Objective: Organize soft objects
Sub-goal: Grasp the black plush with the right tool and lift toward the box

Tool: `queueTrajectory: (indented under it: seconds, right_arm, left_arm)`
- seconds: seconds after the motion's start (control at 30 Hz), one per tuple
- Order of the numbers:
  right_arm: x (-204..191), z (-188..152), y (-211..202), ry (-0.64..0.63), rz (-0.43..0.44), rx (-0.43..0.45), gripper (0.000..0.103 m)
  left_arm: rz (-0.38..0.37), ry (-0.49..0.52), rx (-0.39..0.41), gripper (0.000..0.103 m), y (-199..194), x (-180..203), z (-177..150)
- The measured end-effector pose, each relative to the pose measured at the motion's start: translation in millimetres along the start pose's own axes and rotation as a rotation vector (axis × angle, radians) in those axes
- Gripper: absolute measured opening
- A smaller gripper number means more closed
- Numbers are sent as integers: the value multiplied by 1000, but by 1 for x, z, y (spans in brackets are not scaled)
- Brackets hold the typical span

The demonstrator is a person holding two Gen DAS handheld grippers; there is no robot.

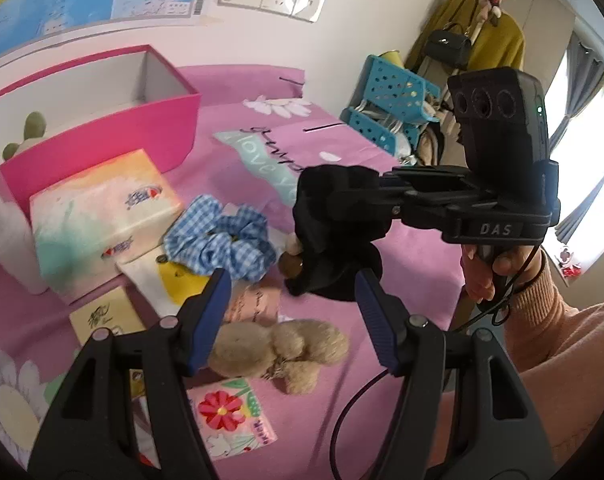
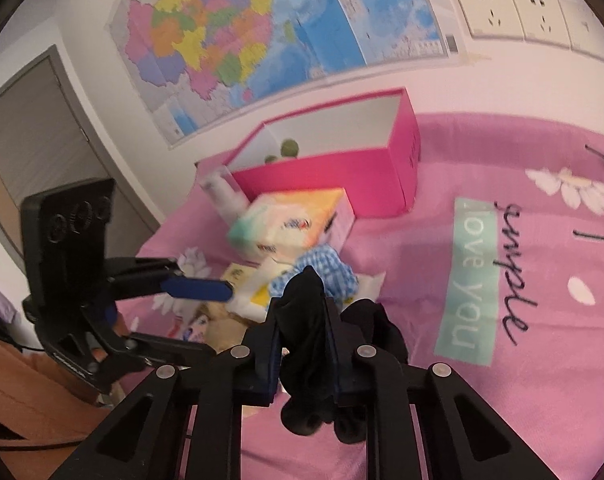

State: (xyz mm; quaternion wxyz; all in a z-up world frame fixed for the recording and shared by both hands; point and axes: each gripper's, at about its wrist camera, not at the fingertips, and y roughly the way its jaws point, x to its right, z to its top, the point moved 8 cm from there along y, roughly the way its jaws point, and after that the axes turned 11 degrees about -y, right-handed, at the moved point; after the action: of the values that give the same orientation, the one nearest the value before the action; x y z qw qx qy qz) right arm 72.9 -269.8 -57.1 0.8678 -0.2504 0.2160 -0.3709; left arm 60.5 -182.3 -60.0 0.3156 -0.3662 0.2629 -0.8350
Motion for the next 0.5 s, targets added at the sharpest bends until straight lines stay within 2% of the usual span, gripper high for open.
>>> queueTrajectory:
  seconds: [0.33, 0.5]
  right_arm:
    - [-19, 42, -18, -75, 34, 87, 17]
    - [-26, 67, -16, -119, 57, 124, 16]
  left_arm:
    - [-44, 1, -10, 66, 8, 7, 17]
    - [-55, -26, 18, 65, 4, 2, 36]
